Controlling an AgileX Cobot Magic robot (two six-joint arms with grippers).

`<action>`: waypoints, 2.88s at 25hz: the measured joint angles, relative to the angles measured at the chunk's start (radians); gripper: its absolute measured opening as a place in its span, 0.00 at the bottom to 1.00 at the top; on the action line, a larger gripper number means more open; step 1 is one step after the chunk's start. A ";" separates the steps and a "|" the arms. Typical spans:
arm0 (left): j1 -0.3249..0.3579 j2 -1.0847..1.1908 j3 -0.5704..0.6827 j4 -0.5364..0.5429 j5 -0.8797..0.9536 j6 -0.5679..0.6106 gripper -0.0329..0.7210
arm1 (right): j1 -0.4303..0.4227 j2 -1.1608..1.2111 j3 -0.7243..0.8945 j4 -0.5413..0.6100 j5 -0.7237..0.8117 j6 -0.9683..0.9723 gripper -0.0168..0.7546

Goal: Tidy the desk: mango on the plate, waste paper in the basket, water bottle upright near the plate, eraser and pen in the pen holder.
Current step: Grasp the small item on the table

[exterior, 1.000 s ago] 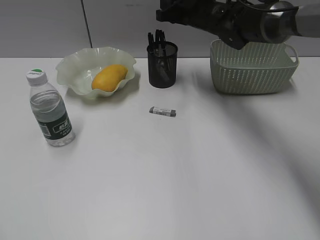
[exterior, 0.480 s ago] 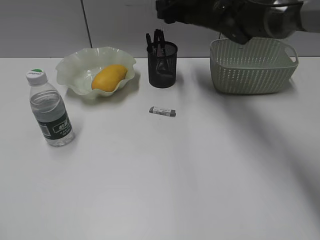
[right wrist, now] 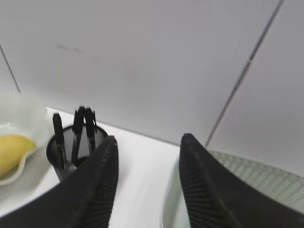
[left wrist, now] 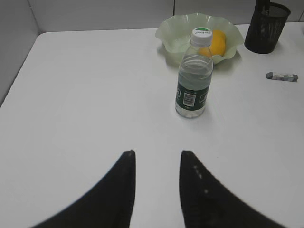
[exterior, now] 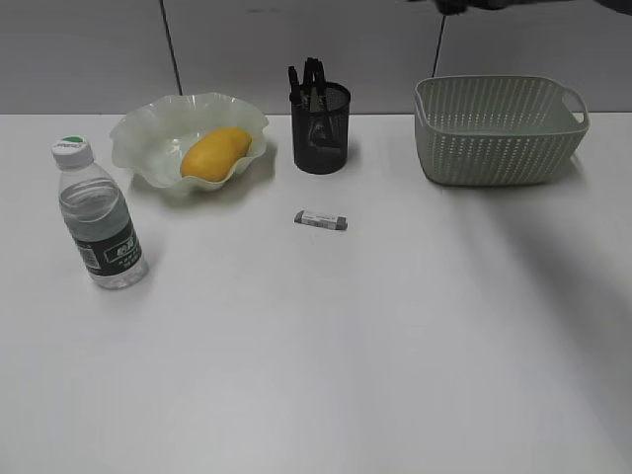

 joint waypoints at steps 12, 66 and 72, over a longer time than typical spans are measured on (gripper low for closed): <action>0.000 0.000 0.000 0.000 0.000 0.000 0.36 | 0.000 -0.695 0.502 0.575 0.714 -0.624 0.47; -0.245 1.910 -0.965 -0.517 -0.235 1.295 0.65 | 0.003 -1.800 0.869 0.781 1.022 -0.747 0.47; -0.268 2.083 -1.122 -0.507 -0.234 1.384 0.69 | 0.003 -1.800 0.869 0.781 1.022 -0.747 0.47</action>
